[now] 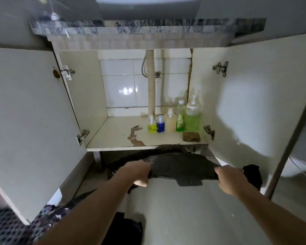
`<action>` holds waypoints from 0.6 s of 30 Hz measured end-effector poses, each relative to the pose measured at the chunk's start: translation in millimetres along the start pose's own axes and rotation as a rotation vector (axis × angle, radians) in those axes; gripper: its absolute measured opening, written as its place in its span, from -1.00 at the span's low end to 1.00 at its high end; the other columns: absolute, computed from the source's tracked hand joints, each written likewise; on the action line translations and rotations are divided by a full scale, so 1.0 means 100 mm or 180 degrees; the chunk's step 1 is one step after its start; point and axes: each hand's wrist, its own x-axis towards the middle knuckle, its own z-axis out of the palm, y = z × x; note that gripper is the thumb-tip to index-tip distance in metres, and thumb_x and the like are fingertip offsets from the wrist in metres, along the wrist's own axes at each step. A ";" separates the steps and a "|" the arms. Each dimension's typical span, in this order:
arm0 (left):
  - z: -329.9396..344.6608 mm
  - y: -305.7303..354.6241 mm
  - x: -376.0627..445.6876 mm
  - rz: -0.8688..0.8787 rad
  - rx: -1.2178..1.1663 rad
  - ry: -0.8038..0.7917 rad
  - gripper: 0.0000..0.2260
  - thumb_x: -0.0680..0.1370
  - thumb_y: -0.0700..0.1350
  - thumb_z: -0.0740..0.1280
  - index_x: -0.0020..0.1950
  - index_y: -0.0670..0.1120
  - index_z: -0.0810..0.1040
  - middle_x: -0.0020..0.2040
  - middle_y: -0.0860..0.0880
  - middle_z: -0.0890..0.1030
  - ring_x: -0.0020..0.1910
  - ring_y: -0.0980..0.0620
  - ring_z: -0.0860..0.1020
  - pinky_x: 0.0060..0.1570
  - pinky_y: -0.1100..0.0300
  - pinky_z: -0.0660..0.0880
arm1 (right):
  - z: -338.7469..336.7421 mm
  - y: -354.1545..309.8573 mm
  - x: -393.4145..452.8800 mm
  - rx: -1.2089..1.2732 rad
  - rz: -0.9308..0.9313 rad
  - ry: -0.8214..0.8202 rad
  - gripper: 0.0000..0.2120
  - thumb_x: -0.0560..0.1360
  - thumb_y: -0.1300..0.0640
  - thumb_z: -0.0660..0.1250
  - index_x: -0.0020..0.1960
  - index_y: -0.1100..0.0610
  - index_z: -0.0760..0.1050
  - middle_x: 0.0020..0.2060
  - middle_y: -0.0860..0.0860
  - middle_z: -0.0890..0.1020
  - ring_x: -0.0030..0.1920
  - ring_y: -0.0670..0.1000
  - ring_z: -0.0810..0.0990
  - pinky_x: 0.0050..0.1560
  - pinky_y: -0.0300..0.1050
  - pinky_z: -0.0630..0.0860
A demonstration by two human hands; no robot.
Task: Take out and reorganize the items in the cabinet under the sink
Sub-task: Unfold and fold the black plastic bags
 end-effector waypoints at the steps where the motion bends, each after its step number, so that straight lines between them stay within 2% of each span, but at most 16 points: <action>1: 0.20 0.06 0.02 0.0039 -0.0079 -0.0111 -0.61 0.47 -0.10 0.34 0.28 -0.10 0.45 0.17 -0.15 0.53 0.09 -0.15 0.56 -0.01 0.08 0.52 | 0.16 0.00 -0.03 0.0061 0.0035 -0.0084 -0.82 0.53 0.24 0.18 0.10 0.08 0.44 0.13 0.05 0.58 0.19 0.08 0.56 0.15 -0.06 0.45; 4: 0.79 0.21 0.06 0.0197 -0.0391 -0.0525 -0.58 0.43 -0.07 0.35 0.29 -0.05 0.43 0.22 -0.14 0.53 0.14 -0.16 0.54 0.00 0.07 0.49 | 0.64 -0.04 -0.10 0.0181 0.0102 -0.0231 -0.63 0.55 0.22 0.17 0.35 0.05 0.38 0.24 0.04 0.53 0.25 0.09 0.53 0.26 -0.04 0.40; 8: 1.46 0.41 0.03 0.0283 -0.0604 -0.0913 -0.47 0.45 -0.06 0.34 0.40 -0.03 0.30 0.25 -0.16 0.50 0.16 -0.18 0.52 0.05 0.03 0.49 | 1.21 -0.08 -0.31 0.0180 0.0163 -0.0635 -0.63 0.56 0.23 0.17 0.35 0.03 0.36 0.22 0.04 0.51 0.23 0.07 0.51 0.29 -0.01 0.33; 11: 1.83 0.56 -0.02 0.0306 -0.0680 -0.0885 -0.52 0.48 -0.13 0.28 0.38 -0.05 0.27 0.22 -0.18 0.51 0.12 -0.18 0.53 0.00 0.04 0.48 | 1.60 -0.14 -0.45 0.0207 0.0219 -0.0944 -0.61 0.56 0.25 0.13 0.37 0.05 0.34 0.27 0.07 0.48 0.28 0.10 0.47 0.32 0.04 0.30; 15: 2.20 0.68 -0.13 0.0281 -0.0477 -0.1008 -0.47 0.51 -0.17 0.25 0.46 -0.03 0.20 0.25 -0.20 0.49 0.19 -0.20 0.50 0.08 0.00 0.47 | 1.97 -0.30 -0.63 0.0211 0.0265 -0.1412 -0.60 0.56 0.23 0.09 0.38 0.06 0.29 0.32 0.08 0.42 0.33 0.11 0.42 0.35 0.07 0.28; 18: 2.38 0.68 -0.19 0.0182 -0.0364 -0.1156 -0.45 0.49 -0.18 0.26 0.47 -0.04 0.19 0.25 -0.20 0.48 0.21 -0.21 0.49 0.09 -0.03 0.47 | 2.10 -0.37 -0.77 0.0065 0.0264 -0.1681 -0.61 0.54 0.25 0.11 0.35 0.08 0.33 0.30 0.07 0.45 0.31 0.11 0.44 0.31 0.03 0.32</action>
